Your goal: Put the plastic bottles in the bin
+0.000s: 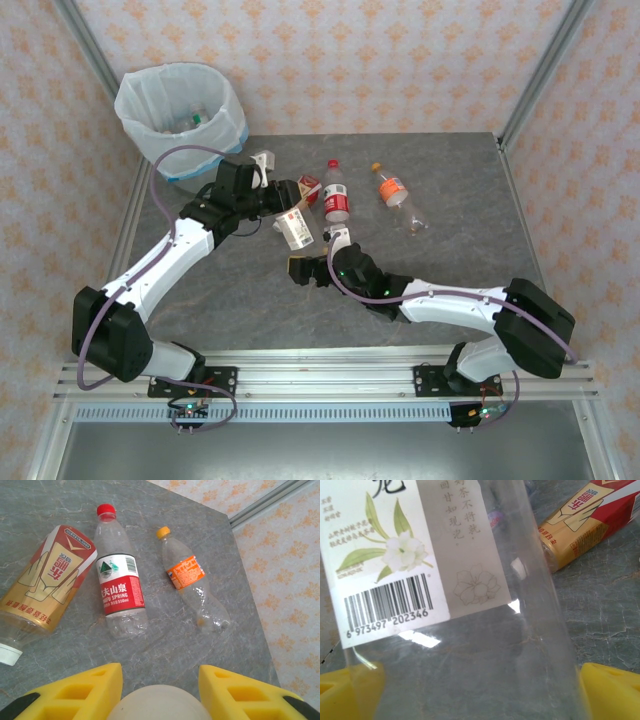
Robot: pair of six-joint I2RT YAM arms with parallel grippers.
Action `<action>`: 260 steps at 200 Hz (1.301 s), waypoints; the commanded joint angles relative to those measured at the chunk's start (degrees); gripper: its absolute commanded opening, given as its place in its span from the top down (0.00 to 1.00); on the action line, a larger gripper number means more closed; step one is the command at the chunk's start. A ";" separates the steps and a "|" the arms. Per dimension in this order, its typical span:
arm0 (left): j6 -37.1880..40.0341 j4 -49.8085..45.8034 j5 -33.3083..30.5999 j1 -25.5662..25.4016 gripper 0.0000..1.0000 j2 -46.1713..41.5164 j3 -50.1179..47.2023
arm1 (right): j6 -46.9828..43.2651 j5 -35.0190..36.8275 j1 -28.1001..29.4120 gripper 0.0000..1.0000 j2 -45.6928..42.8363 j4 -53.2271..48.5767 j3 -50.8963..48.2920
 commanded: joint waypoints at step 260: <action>11.82 -3.79 -41.17 3.45 1.00 -0.75 25.52 | 6.48 13.92 0.15 0.01 -2.59 3.60 -5.27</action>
